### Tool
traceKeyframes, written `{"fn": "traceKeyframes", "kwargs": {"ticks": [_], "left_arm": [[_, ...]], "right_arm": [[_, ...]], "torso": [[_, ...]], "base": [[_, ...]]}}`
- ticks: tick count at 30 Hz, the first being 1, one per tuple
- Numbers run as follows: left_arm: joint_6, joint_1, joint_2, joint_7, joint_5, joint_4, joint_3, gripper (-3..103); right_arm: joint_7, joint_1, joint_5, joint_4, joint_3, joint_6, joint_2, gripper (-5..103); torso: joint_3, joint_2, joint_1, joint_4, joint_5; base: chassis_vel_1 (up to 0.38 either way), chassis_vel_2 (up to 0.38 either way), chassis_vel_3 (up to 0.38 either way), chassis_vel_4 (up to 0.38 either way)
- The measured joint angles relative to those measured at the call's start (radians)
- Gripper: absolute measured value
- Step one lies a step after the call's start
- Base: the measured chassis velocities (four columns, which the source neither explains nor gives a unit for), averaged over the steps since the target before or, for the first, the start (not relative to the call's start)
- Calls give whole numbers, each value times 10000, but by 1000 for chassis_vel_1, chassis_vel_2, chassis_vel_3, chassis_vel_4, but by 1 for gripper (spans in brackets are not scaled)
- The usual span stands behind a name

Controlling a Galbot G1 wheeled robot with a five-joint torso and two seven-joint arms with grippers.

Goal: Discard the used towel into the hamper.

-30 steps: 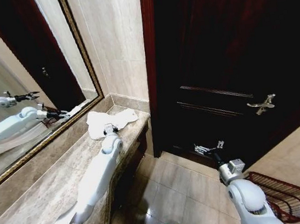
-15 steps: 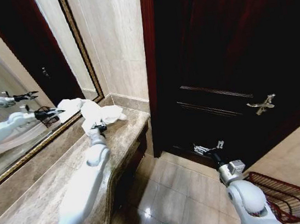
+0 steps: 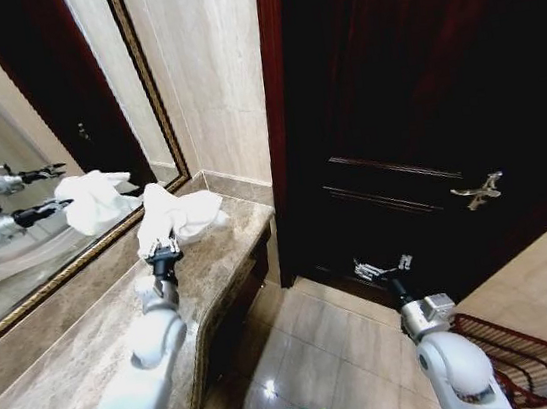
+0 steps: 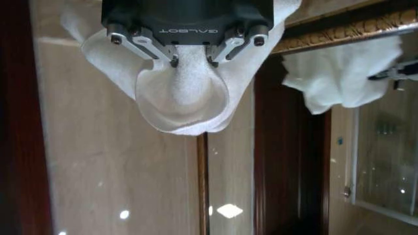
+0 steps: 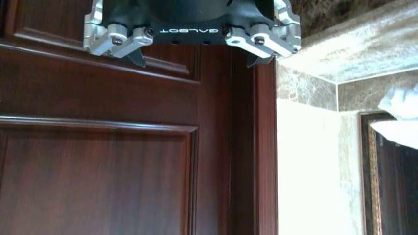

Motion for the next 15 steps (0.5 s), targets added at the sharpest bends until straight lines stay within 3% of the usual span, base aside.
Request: {"fn": "traceKeyframes", "kwargs": {"ticks": [7, 9, 15], "left_arm": [[-945, 1397, -730, 1142, 302, -770, -429, 15], [-1525, 2262, -1006, 1620, 327, -935, -528, 15], [-2272, 2985, -770, 2379, -543, -862, -616, 15]], "right_arm": [[-36, -162, 242, 391, 200, -108, -188, 100], [-41, -227, 250, 532, 186, -122, -131, 100], [-41, -438, 123, 845, 132, -110, 87, 100]], "torso": [[-1, 1, -1, 2, 4], [0, 1, -1, 6, 2], [0, 1, -2, 1, 0]], "base": [[0, 0, 0, 0], [0, 0, 0, 0], [0, 0, 0, 0]]}}
